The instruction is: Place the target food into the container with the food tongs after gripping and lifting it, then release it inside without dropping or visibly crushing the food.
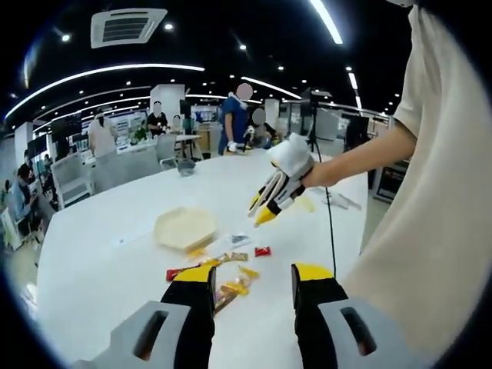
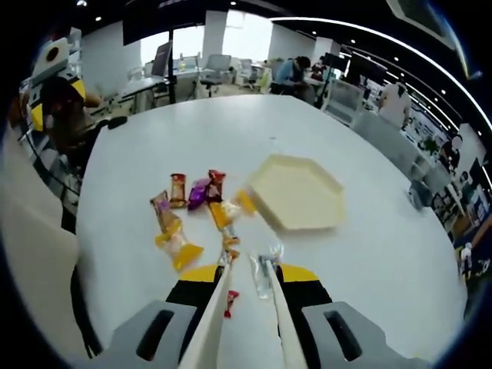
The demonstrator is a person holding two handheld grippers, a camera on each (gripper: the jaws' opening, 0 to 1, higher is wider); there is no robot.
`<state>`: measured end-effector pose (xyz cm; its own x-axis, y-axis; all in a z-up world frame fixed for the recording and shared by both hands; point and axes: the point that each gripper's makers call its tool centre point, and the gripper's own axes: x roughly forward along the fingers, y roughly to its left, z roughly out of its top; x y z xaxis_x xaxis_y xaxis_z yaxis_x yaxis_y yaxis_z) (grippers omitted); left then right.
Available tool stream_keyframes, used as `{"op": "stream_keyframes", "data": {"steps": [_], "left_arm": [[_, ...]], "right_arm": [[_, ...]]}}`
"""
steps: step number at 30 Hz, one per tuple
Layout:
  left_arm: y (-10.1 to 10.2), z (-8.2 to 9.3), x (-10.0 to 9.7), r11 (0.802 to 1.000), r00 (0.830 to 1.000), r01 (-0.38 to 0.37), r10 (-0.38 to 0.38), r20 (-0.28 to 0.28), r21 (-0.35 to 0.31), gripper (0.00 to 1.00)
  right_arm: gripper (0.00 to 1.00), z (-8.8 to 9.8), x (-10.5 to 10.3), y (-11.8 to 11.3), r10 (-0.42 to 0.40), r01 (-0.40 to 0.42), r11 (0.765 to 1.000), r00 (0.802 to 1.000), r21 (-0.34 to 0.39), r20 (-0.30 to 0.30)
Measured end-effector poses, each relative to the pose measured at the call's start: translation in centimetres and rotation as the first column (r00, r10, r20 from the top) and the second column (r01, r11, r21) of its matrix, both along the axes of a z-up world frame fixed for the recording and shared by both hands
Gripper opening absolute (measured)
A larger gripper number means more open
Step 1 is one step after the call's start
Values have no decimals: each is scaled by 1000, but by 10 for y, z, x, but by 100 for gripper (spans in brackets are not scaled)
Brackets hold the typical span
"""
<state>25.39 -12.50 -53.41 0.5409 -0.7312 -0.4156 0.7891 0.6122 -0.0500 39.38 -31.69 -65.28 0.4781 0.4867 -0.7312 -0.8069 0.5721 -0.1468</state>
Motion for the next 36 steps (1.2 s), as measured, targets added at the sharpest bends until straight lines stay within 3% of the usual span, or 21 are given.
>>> {"op": "stream_keyframes", "data": {"steps": [13, 36], "left_arm": [[3, -1, 4, 999, 999, -44, 43, -21, -23, 46], [3, -8, 13, 997, 996, -77, 76, -39, -6, 52]], "right_arm": [[28, -17, 20, -5, 47, -48, 996, 999, -70, -18], [28, -45, 28, -7, 84, -93, 990, 993, -111, -82]]}}
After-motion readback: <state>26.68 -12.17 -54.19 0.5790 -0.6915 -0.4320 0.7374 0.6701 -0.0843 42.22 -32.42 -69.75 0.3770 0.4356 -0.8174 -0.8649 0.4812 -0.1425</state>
